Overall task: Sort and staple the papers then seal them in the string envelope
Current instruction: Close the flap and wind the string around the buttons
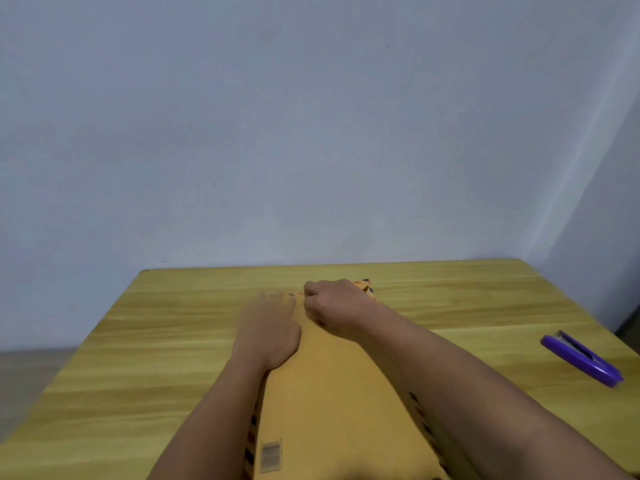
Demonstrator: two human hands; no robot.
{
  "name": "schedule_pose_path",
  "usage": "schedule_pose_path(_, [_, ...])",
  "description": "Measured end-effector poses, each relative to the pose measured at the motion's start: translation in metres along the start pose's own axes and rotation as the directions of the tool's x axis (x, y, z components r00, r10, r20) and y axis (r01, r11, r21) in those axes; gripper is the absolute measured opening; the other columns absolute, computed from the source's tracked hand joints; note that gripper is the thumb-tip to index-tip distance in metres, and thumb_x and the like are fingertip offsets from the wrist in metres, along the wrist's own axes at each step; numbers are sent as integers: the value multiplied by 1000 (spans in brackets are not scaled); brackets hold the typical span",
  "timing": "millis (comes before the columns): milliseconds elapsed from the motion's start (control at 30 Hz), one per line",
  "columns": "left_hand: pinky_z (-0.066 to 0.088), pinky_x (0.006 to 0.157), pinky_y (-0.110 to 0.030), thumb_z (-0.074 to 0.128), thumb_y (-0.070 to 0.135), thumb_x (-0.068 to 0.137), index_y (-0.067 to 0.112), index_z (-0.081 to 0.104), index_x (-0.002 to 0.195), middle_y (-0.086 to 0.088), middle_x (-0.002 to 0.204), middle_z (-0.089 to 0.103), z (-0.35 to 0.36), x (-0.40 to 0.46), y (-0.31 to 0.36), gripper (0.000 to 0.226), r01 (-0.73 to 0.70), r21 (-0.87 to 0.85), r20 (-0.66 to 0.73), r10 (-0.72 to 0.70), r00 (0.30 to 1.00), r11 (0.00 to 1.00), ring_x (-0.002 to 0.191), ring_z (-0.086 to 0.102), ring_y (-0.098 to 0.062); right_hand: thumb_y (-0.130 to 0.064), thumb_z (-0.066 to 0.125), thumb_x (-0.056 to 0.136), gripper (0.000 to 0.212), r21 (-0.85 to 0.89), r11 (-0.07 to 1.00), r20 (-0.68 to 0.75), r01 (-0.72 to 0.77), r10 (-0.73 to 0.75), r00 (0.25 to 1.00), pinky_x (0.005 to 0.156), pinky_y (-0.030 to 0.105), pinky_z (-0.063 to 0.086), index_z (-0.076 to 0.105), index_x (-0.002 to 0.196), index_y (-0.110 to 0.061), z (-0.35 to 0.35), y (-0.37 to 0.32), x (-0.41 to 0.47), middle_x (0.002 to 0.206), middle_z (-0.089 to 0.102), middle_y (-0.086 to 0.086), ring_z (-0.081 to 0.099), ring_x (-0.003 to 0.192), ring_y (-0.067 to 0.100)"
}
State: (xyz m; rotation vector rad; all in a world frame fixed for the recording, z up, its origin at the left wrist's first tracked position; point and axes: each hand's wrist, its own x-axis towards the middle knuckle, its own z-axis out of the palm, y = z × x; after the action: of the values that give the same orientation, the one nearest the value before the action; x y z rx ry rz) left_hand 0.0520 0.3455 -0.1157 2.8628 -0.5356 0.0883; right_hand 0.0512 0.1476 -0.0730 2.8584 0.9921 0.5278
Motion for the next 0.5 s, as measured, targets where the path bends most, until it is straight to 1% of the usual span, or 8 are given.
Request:
schedule_pose_path(33, [5,125,-47,21,49,90,36,23,157,4,168,15,0,1,0,69,0,-1,-1,0,1000,1000,156,1,-27,-18,65,92,6,-4,1000,21,-8,8,1000,49,32,36,67,87,-17,0,6,1,94,57,0,58,72,23])
schedule_pose_path(100, [5,124,-48,20,50,89,36,24,157,4,168,16,0,1,-1,70,1,-5,-7,-1,1000,1000,156,1,-27,-20,60,96,10,-3,999,21,-46,46,999,51,33,34,69,92,-16,0,16,4,96,58,0,60,75,24])
schedule_pose_path(167, [5,124,-48,21,50,89,36,25,157,5,168,16,0,1,0,70,1,-7,-8,-2,1000,1000,156,1,-26,-24,55,101,18,-8,996,14,-86,86,996,52,35,39,71,97,-16,0,23,7,98,59,0,63,78,24])
schedule_pose_path(233, [5,124,-48,22,50,89,35,26,157,4,168,16,0,1,0,70,3,-7,-9,-3,1000,1000,156,1,-26,-27,56,103,19,-20,996,16,-92,92,996,54,35,45,71,100,-15,0,29,10,99,60,-1,64,79,23])
schedule_pose_path(333, [6,124,-48,23,50,89,35,27,157,4,168,16,0,0,2,69,5,-6,-14,-5,1000,1000,156,1,-26,-30,56,105,22,-26,996,55,-81,83,995,56,36,45,70,105,-14,0,34,14,103,60,1,64,82,23])
schedule_pose_path(500, [6,124,-49,25,49,91,35,27,156,4,168,17,0,-1,3,67,-3,-14,-20,3,1000,1000,156,2,-26,-33,48,109,30,-40,994,129,-98,103,986,67,42,54,68,116,-12,3,34,23,113,60,3,64,93,24])
